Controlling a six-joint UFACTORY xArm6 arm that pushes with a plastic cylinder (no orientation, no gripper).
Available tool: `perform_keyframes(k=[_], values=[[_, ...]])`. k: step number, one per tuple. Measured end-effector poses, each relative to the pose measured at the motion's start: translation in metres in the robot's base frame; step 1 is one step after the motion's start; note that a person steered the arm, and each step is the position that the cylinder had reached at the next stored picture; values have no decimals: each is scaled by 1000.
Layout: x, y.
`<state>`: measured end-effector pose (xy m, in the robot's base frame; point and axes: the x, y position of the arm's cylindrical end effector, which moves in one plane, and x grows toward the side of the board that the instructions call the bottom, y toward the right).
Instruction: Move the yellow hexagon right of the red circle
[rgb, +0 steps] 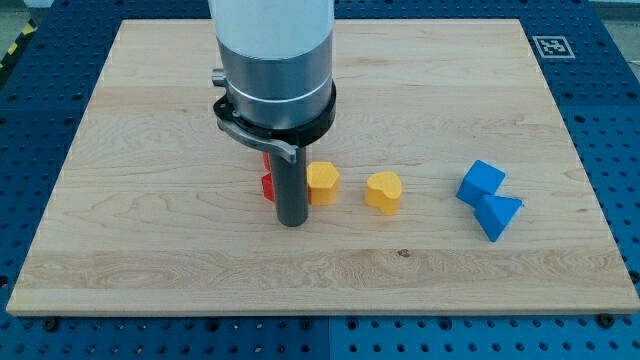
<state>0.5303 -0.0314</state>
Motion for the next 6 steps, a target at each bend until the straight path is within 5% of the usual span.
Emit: perform_keyframes(k=[6], values=[[-37,52]])
